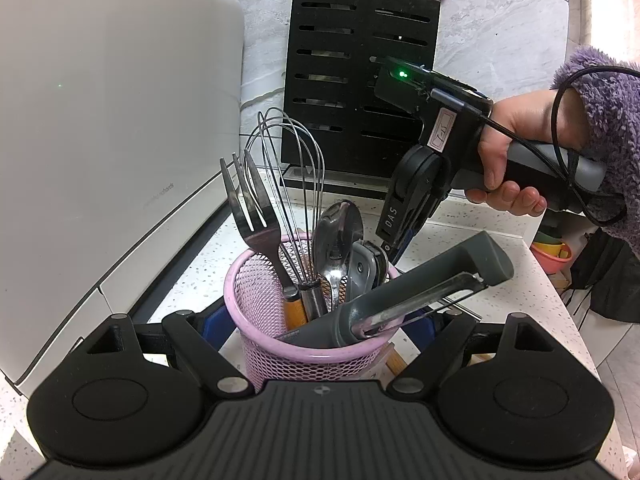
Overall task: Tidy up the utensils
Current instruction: 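Move the right gripper to the bent metal straw and grasp it, then lift the metal straw with the right gripper and carry it over the cup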
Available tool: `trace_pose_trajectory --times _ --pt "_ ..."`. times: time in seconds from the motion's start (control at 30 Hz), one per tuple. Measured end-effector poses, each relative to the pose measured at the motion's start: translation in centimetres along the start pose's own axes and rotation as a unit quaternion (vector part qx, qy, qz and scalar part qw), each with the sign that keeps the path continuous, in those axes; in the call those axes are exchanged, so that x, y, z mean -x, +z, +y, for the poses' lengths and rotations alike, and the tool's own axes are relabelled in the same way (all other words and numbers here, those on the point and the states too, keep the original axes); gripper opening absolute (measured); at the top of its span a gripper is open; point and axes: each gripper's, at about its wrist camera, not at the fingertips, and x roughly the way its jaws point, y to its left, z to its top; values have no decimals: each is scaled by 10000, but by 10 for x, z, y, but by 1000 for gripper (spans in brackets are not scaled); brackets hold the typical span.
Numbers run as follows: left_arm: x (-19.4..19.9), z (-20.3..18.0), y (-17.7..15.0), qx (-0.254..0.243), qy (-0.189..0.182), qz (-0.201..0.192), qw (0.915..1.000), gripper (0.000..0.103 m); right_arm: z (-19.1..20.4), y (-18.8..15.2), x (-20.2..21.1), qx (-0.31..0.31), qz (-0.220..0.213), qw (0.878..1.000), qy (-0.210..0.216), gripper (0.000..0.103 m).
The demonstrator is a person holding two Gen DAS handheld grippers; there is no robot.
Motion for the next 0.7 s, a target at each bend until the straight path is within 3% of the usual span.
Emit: trace_pose_trajectory --times 0.33,0.7 --pt "0 0 0 2 3 -6 10000 99 11 -16 7 162 -238 9996 -17 3" --pt "1 -3 -3 33 59 -26 10000 99 9 -51 56 168 -957 9949 271 3"
